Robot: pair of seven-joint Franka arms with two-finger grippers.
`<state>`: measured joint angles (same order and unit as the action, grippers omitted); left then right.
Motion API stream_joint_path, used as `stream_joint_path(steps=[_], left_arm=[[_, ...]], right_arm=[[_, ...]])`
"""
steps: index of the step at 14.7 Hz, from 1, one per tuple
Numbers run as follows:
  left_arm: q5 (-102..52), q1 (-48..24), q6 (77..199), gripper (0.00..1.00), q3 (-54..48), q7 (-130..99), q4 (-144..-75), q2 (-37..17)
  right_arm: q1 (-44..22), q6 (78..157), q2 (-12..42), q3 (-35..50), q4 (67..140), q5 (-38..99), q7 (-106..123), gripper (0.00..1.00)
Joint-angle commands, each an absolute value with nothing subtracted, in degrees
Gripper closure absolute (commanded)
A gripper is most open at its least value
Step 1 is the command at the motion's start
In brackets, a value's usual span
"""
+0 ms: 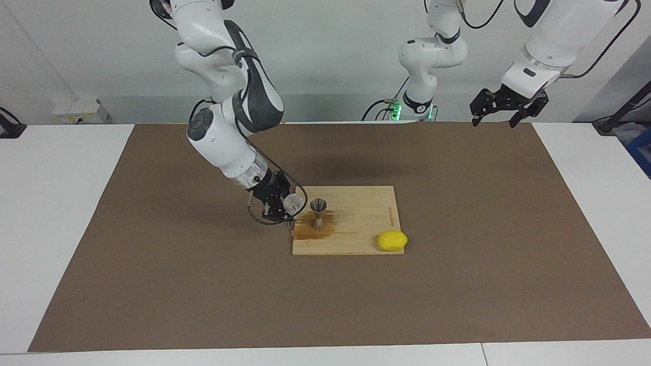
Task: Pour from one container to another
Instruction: 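Lift the glass cup with the right gripper toward the metal cup, then tilt the glass cup over the metal cup with the right gripper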
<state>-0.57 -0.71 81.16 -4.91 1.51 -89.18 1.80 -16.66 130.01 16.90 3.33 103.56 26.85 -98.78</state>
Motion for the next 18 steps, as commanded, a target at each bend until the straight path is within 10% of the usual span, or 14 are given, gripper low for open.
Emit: stream_joint_path(steps=[1,18], left_arm=[[0.5,-1.0,80.8,0.00,-5.0,1.8,-90.7,3.3],[0.5,-0.4,80.8,0.00,-5.0,1.8,-90.7,3.3]], right_arm=[[-18.5,130.6,18.1,3.4,101.6,22.5,-102.0,1.00],[-21.8,129.3,19.1,3.5,97.6,3.8,-102.8,1.00]])
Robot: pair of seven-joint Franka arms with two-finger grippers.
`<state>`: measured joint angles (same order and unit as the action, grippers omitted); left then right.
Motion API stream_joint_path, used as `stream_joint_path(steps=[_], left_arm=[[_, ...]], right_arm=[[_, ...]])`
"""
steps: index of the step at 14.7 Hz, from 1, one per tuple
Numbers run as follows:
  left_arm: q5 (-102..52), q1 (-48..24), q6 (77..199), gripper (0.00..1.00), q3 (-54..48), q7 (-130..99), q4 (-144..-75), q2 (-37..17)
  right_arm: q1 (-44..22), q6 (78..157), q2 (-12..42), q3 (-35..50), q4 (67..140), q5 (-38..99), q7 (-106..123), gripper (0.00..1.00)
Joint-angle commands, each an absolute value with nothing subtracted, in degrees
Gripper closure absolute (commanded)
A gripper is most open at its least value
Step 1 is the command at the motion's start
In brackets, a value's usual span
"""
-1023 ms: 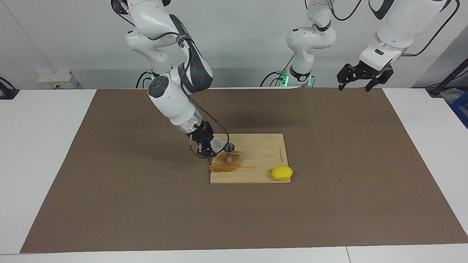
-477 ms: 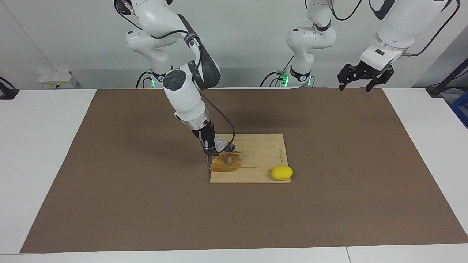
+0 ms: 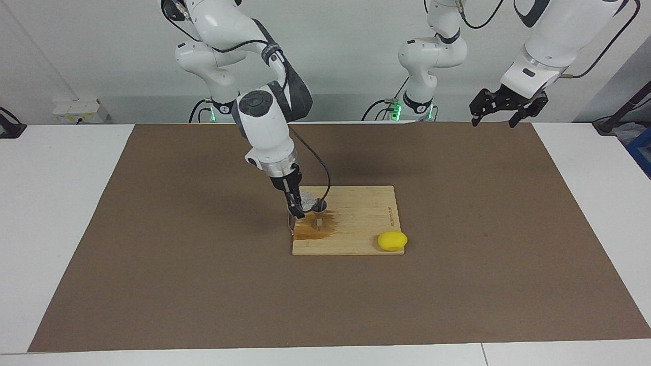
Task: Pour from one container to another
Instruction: 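Tilt the glass cup over the metal cup with the right gripper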
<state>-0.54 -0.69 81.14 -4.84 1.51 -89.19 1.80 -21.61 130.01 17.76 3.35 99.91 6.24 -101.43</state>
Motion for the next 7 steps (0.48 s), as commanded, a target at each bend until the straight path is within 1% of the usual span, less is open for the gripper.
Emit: stream_joint_path(steps=[1,7], left_arm=[[0.5,-0.4,80.8,0.00,-5.0,1.8,-90.7,3.3],[0.5,-0.4,80.8,0.00,-4.9,1.8,-90.7,3.3]], right_arm=[[-22.1,129.3,19.1,3.5,97.6,3.0,-102.8,1.00],[-23.4,128.5,18.9,3.6,97.6,-1.5,-102.7,1.00]])
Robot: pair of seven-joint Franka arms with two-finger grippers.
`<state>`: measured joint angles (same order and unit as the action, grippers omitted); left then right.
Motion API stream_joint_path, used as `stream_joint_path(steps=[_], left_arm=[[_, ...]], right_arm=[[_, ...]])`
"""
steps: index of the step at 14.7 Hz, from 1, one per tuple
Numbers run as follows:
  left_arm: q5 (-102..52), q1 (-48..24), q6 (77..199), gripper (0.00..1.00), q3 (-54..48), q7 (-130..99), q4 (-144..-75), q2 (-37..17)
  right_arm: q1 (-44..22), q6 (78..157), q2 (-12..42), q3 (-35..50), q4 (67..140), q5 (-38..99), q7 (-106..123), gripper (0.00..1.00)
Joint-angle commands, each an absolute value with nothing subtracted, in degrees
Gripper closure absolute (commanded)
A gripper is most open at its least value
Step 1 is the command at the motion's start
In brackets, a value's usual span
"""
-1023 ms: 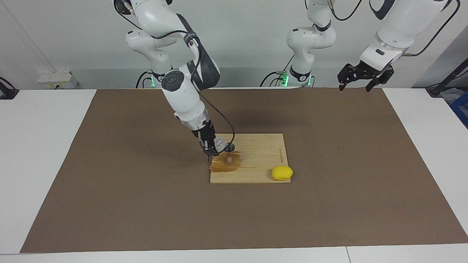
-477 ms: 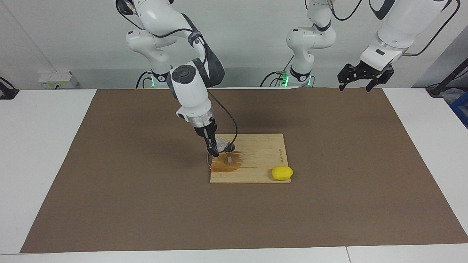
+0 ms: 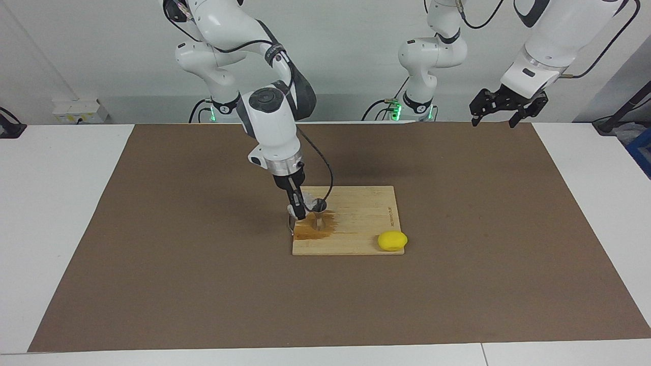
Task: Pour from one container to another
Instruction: 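Tilt the glass cup over the metal cup with the right gripper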
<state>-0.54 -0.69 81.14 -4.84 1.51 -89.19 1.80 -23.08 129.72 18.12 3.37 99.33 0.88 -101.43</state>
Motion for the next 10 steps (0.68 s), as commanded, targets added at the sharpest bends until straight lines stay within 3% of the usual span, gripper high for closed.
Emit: stream_joint_path(steps=[1,10], left_arm=[[0.5,-0.4,80.8,0.00,-5.0,1.8,-90.7,3.3],[0.5,-0.4,80.8,0.00,-5.0,1.8,-90.7,3.3]], right_arm=[[-23.5,128.3,18.9,3.6,97.6,-2.4,-102.7,1.00],[-23.5,126.6,18.9,4.1,96.7,-5.8,-102.4,1.00]])
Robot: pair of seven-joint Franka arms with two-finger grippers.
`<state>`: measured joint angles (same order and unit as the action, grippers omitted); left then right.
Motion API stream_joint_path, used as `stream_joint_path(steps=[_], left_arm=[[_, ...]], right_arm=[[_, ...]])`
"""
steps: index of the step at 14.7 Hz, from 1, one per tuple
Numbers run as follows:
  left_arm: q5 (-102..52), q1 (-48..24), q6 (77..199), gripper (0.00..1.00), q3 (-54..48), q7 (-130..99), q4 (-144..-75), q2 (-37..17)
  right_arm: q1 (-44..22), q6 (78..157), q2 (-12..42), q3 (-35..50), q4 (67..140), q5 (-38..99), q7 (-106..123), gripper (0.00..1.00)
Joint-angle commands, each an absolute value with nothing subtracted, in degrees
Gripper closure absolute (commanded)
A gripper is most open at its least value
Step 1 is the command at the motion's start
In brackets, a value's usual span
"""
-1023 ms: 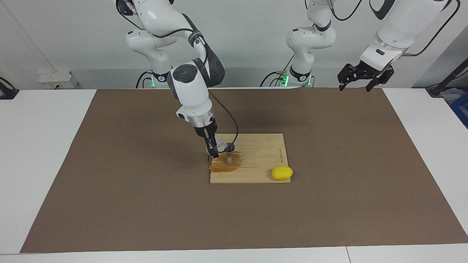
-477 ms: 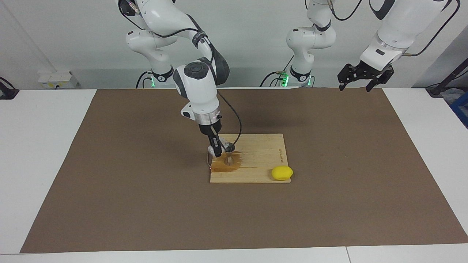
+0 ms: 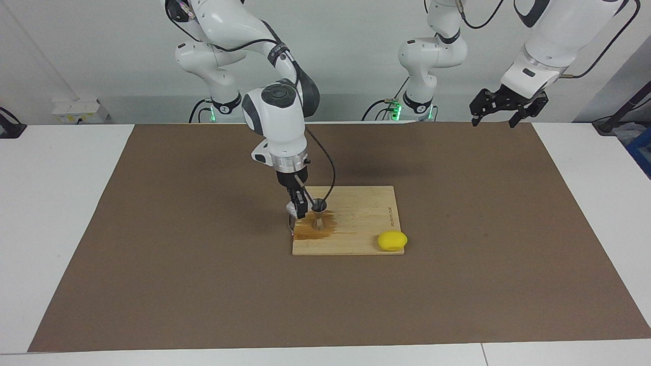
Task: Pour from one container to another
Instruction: 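Tilt the glass cup over the metal cup with the right gripper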
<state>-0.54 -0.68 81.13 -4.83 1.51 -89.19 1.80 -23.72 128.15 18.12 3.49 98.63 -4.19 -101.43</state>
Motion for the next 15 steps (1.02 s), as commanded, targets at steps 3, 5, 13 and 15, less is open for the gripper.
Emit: stream_joint_path(steps=[3,5,13,15], left_arm=[[0.5,-0.4,80.8,0.00,-4.9,1.8,-90.7,3.3],[0.5,-0.4,80.8,0.00,-5.0,1.8,-90.7,3.3],[0.5,-0.4,80.9,0.00,-5.0,1.8,-90.7,3.3],[0.5,0.2,81.1,0.00,-5.2,1.8,-90.7,3.3]], right_arm=[[-23.5,125.4,19.2,4.1,95.5,-5.5,-102.3,1.00],[-23.6,125.2,19.2,4.1,95.4,-5.5,-102.3,1.00],[-23.3,124.0,19.6,4.1,93.9,-0.6,-102.6,1.00],[-22.6,124.4,19.7,4.1,93.9,3.7,-102.3,1.00]])
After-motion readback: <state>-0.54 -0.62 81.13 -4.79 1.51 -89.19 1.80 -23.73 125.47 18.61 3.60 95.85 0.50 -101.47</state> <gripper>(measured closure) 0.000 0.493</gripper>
